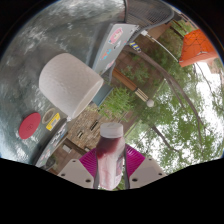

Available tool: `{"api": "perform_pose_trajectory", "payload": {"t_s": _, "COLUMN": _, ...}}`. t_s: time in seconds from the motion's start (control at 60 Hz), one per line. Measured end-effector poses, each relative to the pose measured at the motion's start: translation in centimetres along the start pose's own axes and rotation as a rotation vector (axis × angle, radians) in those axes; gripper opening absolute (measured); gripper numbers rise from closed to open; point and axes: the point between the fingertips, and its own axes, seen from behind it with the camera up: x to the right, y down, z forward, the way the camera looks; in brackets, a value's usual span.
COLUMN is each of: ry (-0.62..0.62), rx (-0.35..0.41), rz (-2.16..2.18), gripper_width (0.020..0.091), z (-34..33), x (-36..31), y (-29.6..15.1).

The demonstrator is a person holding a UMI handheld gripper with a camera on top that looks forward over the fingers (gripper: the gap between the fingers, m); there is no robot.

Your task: Pour water

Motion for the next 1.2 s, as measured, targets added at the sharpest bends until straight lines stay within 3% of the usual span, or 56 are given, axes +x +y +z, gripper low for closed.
{"api": "perform_pose_trajectory", "payload": {"t_s": 0.15, "ry": -0.018, "rx": -0.133, "rz": 0.855, "gripper_width": 0.0355, "z": -0.3, "x": 0.6, "y": 5.9}}
{"api": "perform_pose_trajectory", "payload": {"t_s": 0.267, "ry": -0.144, "rx": -0.17, "rz": 1.681, "gripper_width": 0.0356, "z": -0.5, "x": -4.4, "y": 4.8}}
{"api": "perform_pose_trajectory", "payload": {"t_s": 0.417, "ry": -0.3, "rx": -0.148, "rz": 2.381, "gripper_width": 0.0356, "z": 0.1, "x": -10.7, "y": -0.7}}
{"api": "perform_pose_trajectory", "payload": {"t_s": 0.533, "ry": -0.268, "rx": -0.191, "rz": 2.398, "gripper_width": 0.0356, "z": 0.9, "x": -14.2, "y": -1.6}}
{"api": "perform_pose_trajectory", "payload": {"t_s": 0.75, "ry": -0.303, "rx": -0.115, "rz": 2.242, "gripper_width": 0.0355, "z": -1.7, "x": -15.7, "y": -3.7}}
{"api": "perform_pose_trajectory", "payload": {"t_s": 0.9, "ry": -0.311, "rx": -0.145, "rz": 2.229, "gripper_width": 0.0356, "z": 0.4, "x": -15.6, "y": -4.7}}
{"api": "perform_pose_trajectory", "payload": {"t_s": 1.033, "ry": -0.332, "rx": -0.151, "rz": 2.228, "gripper_width": 0.0524, "z": 0.4, "x": -15.5, "y": -4.8}}
{"api": "perform_pose_trajectory", "payload": {"t_s": 1.067, "ry": -0.359, "rx": -0.178, "rz": 2.222, "gripper_width": 0.0608, "z": 0.1, "x": -15.9, "y": -4.9}}
{"api": "perform_pose_trajectory", "payload": {"t_s": 1.133, "ry": -0.39, "rx": -0.175, "rz": 2.254, "gripper_width": 0.0848, "z": -2.8, "x": -16.3, "y": -4.0}}
{"api": "perform_pose_trajectory", "payload": {"t_s": 1.15, "ry": -0.39, "rx": -0.18, "rz": 2.245, "gripper_width": 0.0865, "z": -1.1, "x": -15.5, "y": -4.9}}
{"api": "perform_pose_trajectory", "payload": {"t_s": 1.2, "ry": -0.385, "rx": -0.186, "rz": 2.233, "gripper_width": 0.0824, "z": -2.5, "x": -15.1, "y": -4.8}}
